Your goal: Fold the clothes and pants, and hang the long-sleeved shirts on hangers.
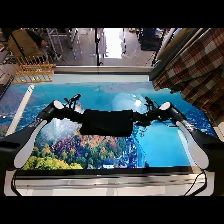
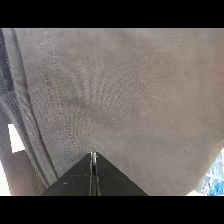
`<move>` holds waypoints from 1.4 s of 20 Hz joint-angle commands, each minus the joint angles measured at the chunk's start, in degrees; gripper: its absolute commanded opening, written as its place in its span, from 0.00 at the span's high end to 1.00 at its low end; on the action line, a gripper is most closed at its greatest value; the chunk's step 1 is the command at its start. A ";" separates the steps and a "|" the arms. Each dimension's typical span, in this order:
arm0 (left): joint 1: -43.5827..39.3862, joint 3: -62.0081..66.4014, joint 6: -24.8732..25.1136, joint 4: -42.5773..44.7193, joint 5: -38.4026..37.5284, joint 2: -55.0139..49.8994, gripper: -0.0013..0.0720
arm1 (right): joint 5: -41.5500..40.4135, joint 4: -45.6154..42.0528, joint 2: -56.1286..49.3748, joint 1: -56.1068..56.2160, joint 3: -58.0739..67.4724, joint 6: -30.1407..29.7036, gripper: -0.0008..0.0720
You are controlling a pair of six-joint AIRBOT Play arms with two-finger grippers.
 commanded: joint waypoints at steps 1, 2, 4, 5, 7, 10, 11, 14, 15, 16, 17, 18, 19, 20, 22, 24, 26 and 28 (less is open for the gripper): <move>-0.04 0.15 -0.07 0.02 -0.11 -0.63 0.97 | 0.50 4.81 -5.05 -0.04 3.10 -1.77 0.02; -0.04 0.15 -0.07 0.02 -0.11 -0.63 0.97 | 0.98 6.21 -6.38 -0.04 4.02 -1.75 0.04; -0.04 0.15 -0.09 0.02 -0.13 -0.63 0.97 | 1.20 8.04 -7.58 0.04 4.39 -1.77 0.30; -0.04 0.15 -0.11 0.02 -0.13 -0.66 0.97 | 1.36 8.00 -7.61 0.33 4.44 -1.79 0.46; 0.00 0.17 -1.60 0.02 -0.46 -0.63 0.97 | 2.75 8.85 -7.58 1.05 4.44 -3.23 0.89; 1.25 3.45 -1.79 0.02 -11.21 0.09 0.97 | 6.60 8.20 -5.27 -0.48 4.39 -1.66 0.97; 2.03 5.18 -1.79 0.04 -16.24 1.33 0.97 | 7.17 7.48 -3.08 -1.95 4.31 -0.44 0.97; 4.22 6.29 -1.79 0.02 -19.50 9.90 0.97 | 6.84 4.28 6.12 -8.96 3.30 5.33 0.97; 4.74 6.29 -1.77 0.02 -19.50 13.11 0.97 | 6.62 3.65 9.99 -12.26 2.21 6.54 0.97; 5.16 6.29 -1.79 0.02 -19.78 16.41 0.97 | 6.03 3.28 13.66 -15.65 0.87 7.80 0.97; 5.40 6.27 -1.79 0.02 -20.31 19.19 0.97 | 5.25 2.49 17.62 -19.41 -0.63 8.20 0.97; 5.40 6.27 -1.79 0.04 -21.27 21.68 0.97 | 4.15 1.38 21.16 -23.10 -2.14 9.20 0.97; 5.40 6.27 -1.79 0.02 -22.58 23.98 0.97 | 3.21 0.22 24.59 -27.47 -3.96 9.62 0.97; 5.35 6.27 -1.79 0.02 -23.91 25.92 0.97 | 2.82 -0.81 27.10 -31.69 -5.49 9.86 0.97; 5.29 6.19 -1.79 0.00 -26.71 28.70 0.97 | 2.21 -2.78 31.21 -40.98 -9.18 10.12 0.97; 5.29 6.16 -1.77 0.02 -29.27 30.51 0.97 | 1.64 -4.26 34.32 -50.36 -13.79 9.31 0.97; 5.27 6.16 -1.77 -0.02 -29.88 31.34 0.97 | 1.81 -6.01 35.54 -58.77 -18.84 7.02 0.97; 5.07 6.16 -1.79 0.00 -29.77 31.41 0.97 | 1.64 -8.83 35.39 -65.44 -23.96 3.72 0.97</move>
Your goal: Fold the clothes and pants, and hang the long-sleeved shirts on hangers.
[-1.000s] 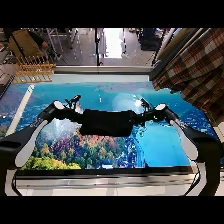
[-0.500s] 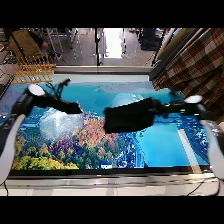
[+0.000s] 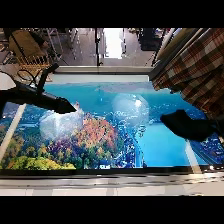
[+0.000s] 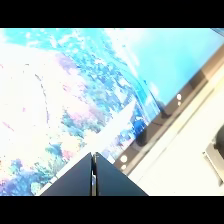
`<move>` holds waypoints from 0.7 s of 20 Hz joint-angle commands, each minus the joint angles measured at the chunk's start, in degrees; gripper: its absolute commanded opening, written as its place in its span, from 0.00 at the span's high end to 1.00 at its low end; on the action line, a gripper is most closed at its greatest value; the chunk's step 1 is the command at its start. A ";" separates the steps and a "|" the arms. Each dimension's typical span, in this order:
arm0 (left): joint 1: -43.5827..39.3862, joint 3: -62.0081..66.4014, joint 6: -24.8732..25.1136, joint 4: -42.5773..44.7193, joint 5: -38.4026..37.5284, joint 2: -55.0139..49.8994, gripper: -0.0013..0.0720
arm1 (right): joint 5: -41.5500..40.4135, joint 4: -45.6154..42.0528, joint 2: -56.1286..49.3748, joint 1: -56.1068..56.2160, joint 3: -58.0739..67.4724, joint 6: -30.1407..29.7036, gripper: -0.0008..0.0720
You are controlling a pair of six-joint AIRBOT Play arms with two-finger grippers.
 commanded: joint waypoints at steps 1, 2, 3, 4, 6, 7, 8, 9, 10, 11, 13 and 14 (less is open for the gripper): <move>-0.13 0.02 -0.02 -0.04 -1.51 1.29 0.97 | -1.01 -6.38 1.44 -13.22 -8.92 -4.98 0.97; -0.11 0.02 -0.02 -0.02 -1.53 1.29 0.97 | -1.18 -8.96 0.96 -15.69 -10.80 -6.14 0.97; -0.11 0.02 -0.02 0.00 -1.53 1.29 0.97 | -1.22 -11.85 0.17 -18.38 -12.26 -6.38 0.97; -0.11 0.02 -0.02 0.00 -1.57 1.29 0.97 | -1.01 -13.79 -0.61 -20.83 -13.16 -7.39 0.97; -0.11 0.02 0.00 0.00 -1.55 1.29 0.97 | 0.96 -17.27 -1.97 -24.61 -13.90 -8.83 0.97; -0.11 0.02 0.00 0.00 -1.53 1.29 0.97 | 2.34 -18.49 -2.51 -25.68 -13.90 -9.60 0.96; -0.11 0.02 0.00 0.00 -1.51 1.29 0.97 | 2.40 -19.69 -2.64 -26.08 -13.88 -9.86 0.78; -0.11 0.02 0.00 0.00 -1.53 1.29 0.97 | 2.36 -19.98 -2.62 -26.03 -13.44 -9.88 0.45; -0.07 0.02 0.00 0.04 -1.57 1.29 0.97 | 4.04 -19.74 -2.64 -25.81 -12.00 -9.90 0.24; 0.17 0.07 0.02 0.09 -1.79 1.29 0.97 | 7.48 -19.76 -2.62 -25.20 -9.18 -9.86 0.19; 0.61 0.09 0.00 2.80 -1.99 1.36 0.97 | 17.55 -19.71 -2.62 -22.75 -1.27 -8.70 0.20; 0.81 0.09 -0.09 5.99 -1.97 1.46 0.97 | 21.77 -18.86 -2.58 -20.83 2.69 -7.39 0.20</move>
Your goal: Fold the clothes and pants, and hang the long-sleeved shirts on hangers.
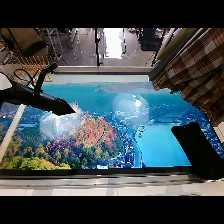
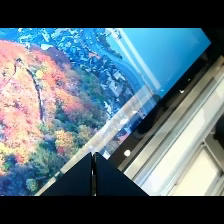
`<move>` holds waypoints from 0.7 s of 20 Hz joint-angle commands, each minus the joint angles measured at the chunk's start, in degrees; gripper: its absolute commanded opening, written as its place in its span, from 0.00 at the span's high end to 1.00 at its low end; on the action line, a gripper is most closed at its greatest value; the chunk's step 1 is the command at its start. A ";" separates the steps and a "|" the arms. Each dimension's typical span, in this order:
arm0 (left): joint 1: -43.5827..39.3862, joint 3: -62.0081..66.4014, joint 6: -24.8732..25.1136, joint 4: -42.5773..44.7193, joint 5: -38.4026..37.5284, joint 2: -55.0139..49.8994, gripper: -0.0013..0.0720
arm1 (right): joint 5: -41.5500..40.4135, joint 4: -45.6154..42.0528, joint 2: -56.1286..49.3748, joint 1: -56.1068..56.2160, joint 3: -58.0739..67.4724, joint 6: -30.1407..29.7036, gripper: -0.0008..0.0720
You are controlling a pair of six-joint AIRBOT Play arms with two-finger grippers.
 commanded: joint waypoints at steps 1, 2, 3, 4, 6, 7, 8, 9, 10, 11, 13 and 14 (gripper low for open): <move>0.50 0.13 -2.05 9.18 -0.17 0.15 0.97 | 15.56 2.89 0.09 4.98 11.19 2.38 0.20; 0.50 0.17 -5.22 14.95 -0.20 0.17 0.97 | 17.88 7.04 0.68 8.28 12.94 2.36 0.20; 0.50 0.15 -9.38 23.32 -0.39 0.28 0.97 | 18.91 11.37 1.77 12.87 13.18 1.90 0.20; 0.44 0.15 -12.90 32.26 -0.42 0.50 0.97 | 18.67 13.35 2.80 18.21 12.66 1.16 0.20; 0.96 0.13 -18.27 46.86 -0.31 1.62 0.97 | 15.85 13.46 4.22 32.02 10.38 1.11 0.20; 2.08 0.13 -19.32 48.68 -0.11 2.51 0.97 | 13.44 13.42 4.52 38.86 8.66 1.11 0.21; 3.50 0.13 -19.28 47.98 0.63 3.41 0.97 | 9.92 13.05 4.55 46.36 6.56 1.11 0.24; 4.87 0.13 -19.32 47.43 2.45 4.15 0.97 | 4.85 12.11 4.52 53.29 4.52 1.03 0.31; 5.75 0.13 -19.78 47.74 3.39 4.61 0.97 | -2.99 9.88 4.52 60.57 2.54 1.01 0.45; 6.60 0.13 -23.23 47.54 2.78 4.81 0.97 | -10.88 6.36 4.46 66.66 1.46 0.37 0.67; 7.10 0.11 -26.75 47.58 2.25 4.63 0.97 | -26.32 -4.09 4.44 76.30 1.29 -0.02 0.96; 7.06 0.11 -26.75 47.69 2.23 4.55 0.97 | -33.05 -7.69 4.44 79.30 1.29 -0.24 0.97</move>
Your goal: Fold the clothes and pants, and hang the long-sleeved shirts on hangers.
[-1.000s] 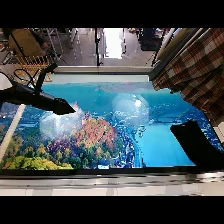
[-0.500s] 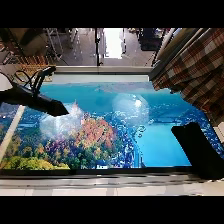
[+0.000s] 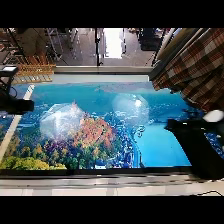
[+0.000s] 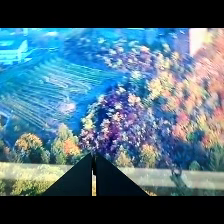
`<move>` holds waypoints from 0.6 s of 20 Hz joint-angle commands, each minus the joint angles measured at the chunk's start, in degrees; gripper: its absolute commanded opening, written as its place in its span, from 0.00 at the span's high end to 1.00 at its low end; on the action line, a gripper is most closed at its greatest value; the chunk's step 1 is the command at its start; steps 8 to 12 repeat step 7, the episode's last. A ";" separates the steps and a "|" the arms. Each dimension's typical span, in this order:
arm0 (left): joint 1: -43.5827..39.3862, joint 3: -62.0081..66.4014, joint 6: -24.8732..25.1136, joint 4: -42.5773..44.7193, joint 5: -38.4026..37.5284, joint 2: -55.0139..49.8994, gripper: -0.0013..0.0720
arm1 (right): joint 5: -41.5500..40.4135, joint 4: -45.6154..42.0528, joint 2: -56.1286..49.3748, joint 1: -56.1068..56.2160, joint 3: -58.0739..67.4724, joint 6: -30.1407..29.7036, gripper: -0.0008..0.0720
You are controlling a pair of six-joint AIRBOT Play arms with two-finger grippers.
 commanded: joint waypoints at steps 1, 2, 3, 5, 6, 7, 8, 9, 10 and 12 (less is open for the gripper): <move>1.07 0.00 -4.17 2.56 0.33 0.20 0.97 | -27.82 -12.48 0.13 15.45 -1.44 -1.55 0.96; 1.07 0.00 -4.17 2.56 0.33 0.09 0.97 | -32.92 -12.44 0.13 16.57 -1.44 -1.86 0.85; 1.07 0.00 -4.17 2.56 0.33 0.02 0.97 | -35.74 -11.80 0.13 17.25 -1.31 -1.81 0.68; 1.07 0.00 -4.17 2.58 0.33 0.04 0.97 | -39.28 -11.63 0.13 18.10 -1.11 -1.84 0.66; 1.07 0.00 -4.17 2.58 0.33 0.02 0.97 | -40.02 -11.63 0.13 18.08 -1.09 -1.84 0.66; 1.07 0.00 -4.17 2.58 0.33 0.04 0.97 | -40.76 -11.67 0.13 18.05 -1.11 -1.84 0.66; 1.07 0.00 -4.17 2.58 0.33 0.04 0.97 | -40.76 -11.67 0.13 18.05 -1.11 -1.84 0.66; 1.07 0.00 -4.17 2.58 0.33 0.04 0.97 | -40.76 -11.67 0.13 18.05 -1.11 -1.84 0.66; 1.07 0.00 -4.17 2.58 0.33 0.04 0.97 | -40.76 -11.67 0.13 18.05 -1.11 -1.84 0.66; 1.07 0.00 -4.17 2.58 0.33 0.04 0.97 | -40.76 -11.67 0.13 18.05 -1.11 -1.84 0.66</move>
